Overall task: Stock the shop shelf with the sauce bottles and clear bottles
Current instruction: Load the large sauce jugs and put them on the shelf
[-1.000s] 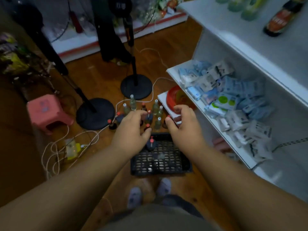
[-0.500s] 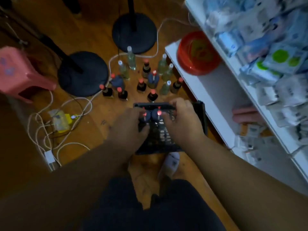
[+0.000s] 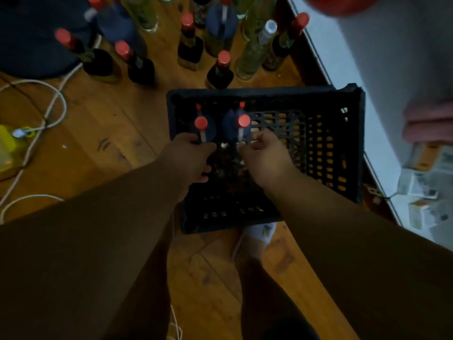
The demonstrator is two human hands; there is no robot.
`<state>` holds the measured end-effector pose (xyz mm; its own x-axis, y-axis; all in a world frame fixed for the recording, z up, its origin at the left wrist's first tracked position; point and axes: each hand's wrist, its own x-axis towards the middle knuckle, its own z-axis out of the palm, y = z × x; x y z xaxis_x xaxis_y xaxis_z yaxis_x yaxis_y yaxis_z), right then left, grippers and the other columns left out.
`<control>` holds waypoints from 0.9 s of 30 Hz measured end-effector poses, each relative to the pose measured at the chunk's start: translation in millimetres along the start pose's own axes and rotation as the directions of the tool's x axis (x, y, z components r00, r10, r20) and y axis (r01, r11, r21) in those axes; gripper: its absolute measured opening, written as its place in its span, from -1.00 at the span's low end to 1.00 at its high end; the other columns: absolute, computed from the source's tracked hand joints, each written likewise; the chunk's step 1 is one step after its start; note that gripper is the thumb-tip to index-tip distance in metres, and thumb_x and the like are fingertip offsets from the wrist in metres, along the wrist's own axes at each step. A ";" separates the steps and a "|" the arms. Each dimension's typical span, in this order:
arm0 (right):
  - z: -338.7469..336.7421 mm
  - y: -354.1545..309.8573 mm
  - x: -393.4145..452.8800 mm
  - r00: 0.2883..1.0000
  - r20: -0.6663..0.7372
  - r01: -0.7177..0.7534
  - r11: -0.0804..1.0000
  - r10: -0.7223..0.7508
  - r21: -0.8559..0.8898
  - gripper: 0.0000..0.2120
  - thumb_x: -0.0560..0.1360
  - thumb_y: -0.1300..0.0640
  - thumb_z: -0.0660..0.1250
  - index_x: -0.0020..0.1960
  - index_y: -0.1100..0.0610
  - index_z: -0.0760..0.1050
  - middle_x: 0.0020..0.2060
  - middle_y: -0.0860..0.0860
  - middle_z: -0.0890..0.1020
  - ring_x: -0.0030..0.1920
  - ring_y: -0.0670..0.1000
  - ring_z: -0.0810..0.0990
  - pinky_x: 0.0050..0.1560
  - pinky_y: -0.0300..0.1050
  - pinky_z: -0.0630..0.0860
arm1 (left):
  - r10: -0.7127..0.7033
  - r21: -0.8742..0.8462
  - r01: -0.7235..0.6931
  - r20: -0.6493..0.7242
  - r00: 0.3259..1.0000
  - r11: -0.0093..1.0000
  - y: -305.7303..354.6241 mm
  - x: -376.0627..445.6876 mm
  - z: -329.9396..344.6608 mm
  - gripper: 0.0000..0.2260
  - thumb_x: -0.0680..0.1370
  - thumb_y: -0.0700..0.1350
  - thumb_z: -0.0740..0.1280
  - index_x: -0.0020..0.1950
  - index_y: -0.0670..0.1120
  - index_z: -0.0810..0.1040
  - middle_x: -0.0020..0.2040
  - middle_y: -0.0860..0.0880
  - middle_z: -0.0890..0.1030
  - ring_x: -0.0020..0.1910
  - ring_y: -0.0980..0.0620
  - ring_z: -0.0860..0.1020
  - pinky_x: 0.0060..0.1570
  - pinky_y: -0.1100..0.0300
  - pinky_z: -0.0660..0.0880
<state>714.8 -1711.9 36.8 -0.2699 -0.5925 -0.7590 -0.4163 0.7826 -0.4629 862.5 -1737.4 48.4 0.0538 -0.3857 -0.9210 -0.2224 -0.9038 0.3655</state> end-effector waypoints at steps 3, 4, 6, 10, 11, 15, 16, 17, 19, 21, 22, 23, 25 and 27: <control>20.6 14.0 45.1 0.995 0.050 -0.097 0.986 0.091 0.134 -0.63 0.53 -0.04 0.37 0.25 0.03 0.34 0.03 0.07 0.59 -0.05 0.10 0.63 -0.01 0.09 0.64 | -0.086 -0.094 0.087 0.014 0.996 0.992 -15.7 44.0 10.4 -0.64 0.60 -0.07 0.31 0.38 -0.02 0.35 0.00 -0.07 0.55 -0.17 -0.05 0.58 -0.22 0.05 0.57; 25.5 16.1 55.3 0.991 0.077 -0.124 0.974 0.111 0.192 -0.67 0.55 -0.01 0.35 0.23 0.05 0.33 0.01 0.09 0.59 -0.12 0.08 0.62 -0.15 0.00 0.66 | -0.103 -0.135 0.105 0.024 0.994 0.985 -20.6 56.1 12.4 -0.66 0.61 -0.05 0.30 0.36 -0.01 0.37 0.03 -0.06 0.56 -0.12 -0.06 0.59 -0.22 0.06 0.56; 33.2 19.0 70.6 0.981 0.142 -0.171 0.940 0.134 0.296 -0.82 0.61 0.04 0.28 0.14 0.07 0.34 -0.07 0.07 0.56 -0.21 0.04 0.57 -0.40 -0.19 0.56 | -0.126 -0.213 0.136 0.062 0.990 0.967 -26.2 73.0 18.5 -0.71 0.61 -0.02 0.28 0.33 0.02 0.42 0.11 -0.06 0.58 -0.04 -0.05 0.61 -0.18 0.07 0.52; 40.0 22.0 83.5 0.968 0.210 -0.212 0.901 0.140 0.378 -0.87 0.65 0.00 0.19 0.05 0.02 0.47 -0.05 0.04 0.57 -0.08 0.06 0.57 -0.11 -0.05 0.54 | -0.149 -0.330 0.171 0.091 0.985 0.928 -21.8 79.9 30.3 -0.85 0.63 0.00 0.24 0.18 0.04 0.50 0.05 -0.03 0.59 -0.02 -0.03 0.59 -0.14 0.08 0.50; 38.2 22.0 84.6 0.977 0.171 -0.180 0.917 0.126 0.355 -0.85 0.64 0.00 0.20 0.04 0.03 0.49 -0.04 0.05 0.57 -0.06 0.06 0.57 -0.06 -0.03 0.55 | -0.159 -0.339 0.174 0.074 0.985 0.925 -18.7 77.1 29.5 -0.85 0.63 0.00 0.24 0.16 0.03 0.51 0.03 -0.03 0.58 -0.04 -0.02 0.59 -0.16 0.09 0.50; 8.1 14.8 59.3 0.994 0.063 -0.101 0.965 0.088 0.242 -0.76 0.60 0.04 0.23 -0.23 0.07 0.41 -0.28 0.07 0.52 -0.19 0.10 0.48 -0.15 -0.05 0.41 | -0.206 -0.353 0.234 0.116 0.972 0.906 -4.3 42.4 13.0 -0.86 0.63 0.01 0.27 0.02 -0.05 0.53 -0.14 -0.03 0.52 -0.17 -0.01 0.54 -0.21 0.07 0.48; -4.8 9.2 42.6 0.995 0.052 -0.097 0.971 0.087 0.217 -0.76 0.59 0.05 0.23 -0.24 0.09 0.40 -0.31 0.07 0.50 -0.22 0.09 0.47 -0.18 -0.05 0.38 | -0.208 -0.358 0.249 0.149 0.967 0.900 2.7 21.6 8.0 -0.84 0.63 0.00 0.26 -0.06 -0.06 0.51 -0.20 -0.03 0.51 -0.21 0.00 0.53 -0.18 0.07 0.48; -19.7 2.0 20.6 0.995 0.035 -0.095 0.974 0.089 0.208 -0.75 0.58 0.06 0.23 -0.25 0.10 0.40 -0.35 0.06 0.49 -0.28 0.07 0.45 -0.24 -0.09 0.36 | -0.208 -0.360 0.258 0.172 0.963 0.896 10.0 -3.7 4.1 -0.81 0.63 0.01 0.26 -0.12 -0.06 0.49 -0.26 -0.02 0.49 -0.25 0.01 0.51 -0.16 0.07 0.48; -51.8 -12.5 -31.4 0.995 0.020 -0.104 0.962 0.103 0.252 -0.66 0.57 0.12 0.26 -0.36 0.08 0.32 -0.51 -0.04 0.41 -0.43 -0.01 0.35 -0.35 -0.16 0.25 | -0.198 -0.333 0.244 0.166 0.966 0.911 23.2 -62.8 -2.1 -0.79 0.63 0.01 0.25 -0.15 -0.05 0.48 -0.36 0.00 0.46 -0.32 0.03 0.47 -0.16 0.10 0.46; -88.3 -30.9 -89.1 0.997 0.019 -0.080 0.960 0.077 0.270 -0.58 0.53 0.16 0.31 -0.44 0.06 0.24 -0.63 -0.13 0.31 -0.48 -0.04 0.28 -0.38 -0.15 0.20 | -0.131 -0.225 0.145 0.073 0.989 0.963 36.6 -131.3 -8.7 -0.82 0.62 0.01 0.25 -0.12 -0.04 0.51 -0.37 0.00 0.47 -0.36 0.04 0.45 -0.25 0.13 0.41; -107.8 -43.4 -118.0 0.999 0.002 -0.051 0.962 0.052 0.268 -0.56 0.51 0.16 0.34 -0.46 0.04 0.23 -0.64 -0.13 0.29 -0.48 -0.04 0.27 -0.37 -0.13 0.19 | -0.062 -0.112 0.063 0.012 0.998 0.992 45.5 -167.9 -12.2 -0.83 0.62 0.01 0.26 -0.08 -0.06 0.52 -0.35 -0.02 0.48 -0.35 0.04 0.44 -0.29 0.16 0.37; -128.1 -56.8 -145.0 1.000 -0.004 -0.024 0.964 0.026 0.266 -0.55 0.51 0.14 0.36 -0.47 0.04 0.23 -0.62 -0.10 0.30 -0.46 -0.02 0.28 -0.34 -0.12 0.19 | 0.025 0.035 -0.024 -0.037 0.999 0.999 55.0 -205.7 -16.1 -0.82 0.63 0.00 0.25 -0.04 -0.09 0.53 -0.32 -0.03 0.48 -0.35 0.04 0.44 -0.32 0.19 0.34; -168.9 -86.8 -200.5 0.999 0.002 0.050 0.969 -0.052 0.243 -0.59 0.52 0.08 0.36 -0.42 0.05 0.25 -0.50 0.03 0.33 -0.40 0.02 0.30 -0.26 -0.08 0.20 | 0.239 0.262 -0.206 -0.100 0.966 0.943 75.3 -281.4 -22.9 -0.79 0.63 0.00 0.24 -0.09 -0.11 0.50 -0.30 -0.02 0.49 -0.35 0.08 0.43 -0.39 0.24 0.31; -209.5 -116.4 -255.2 0.989 -0.003 0.144 0.958 -0.148 0.246 -0.64 0.54 0.05 0.35 -0.39 0.07 0.34 -0.44 0.08 0.39 -0.37 0.03 0.35 -0.24 -0.06 0.24 | 0.392 0.334 -0.333 -0.125 0.911 0.882 98.1 -350.6 -28.7 -0.73 0.63 0.03 0.23 -0.17 -0.11 0.50 -0.30 -0.04 0.48 -0.35 0.08 0.41 -0.40 0.21 0.29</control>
<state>650.3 -1691.8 380.3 -0.2081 -0.7023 -0.6808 -0.2239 0.7118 -0.6657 849.7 -1696.1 411.0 0.0839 -0.7289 -0.6794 -0.5390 -0.6067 0.5843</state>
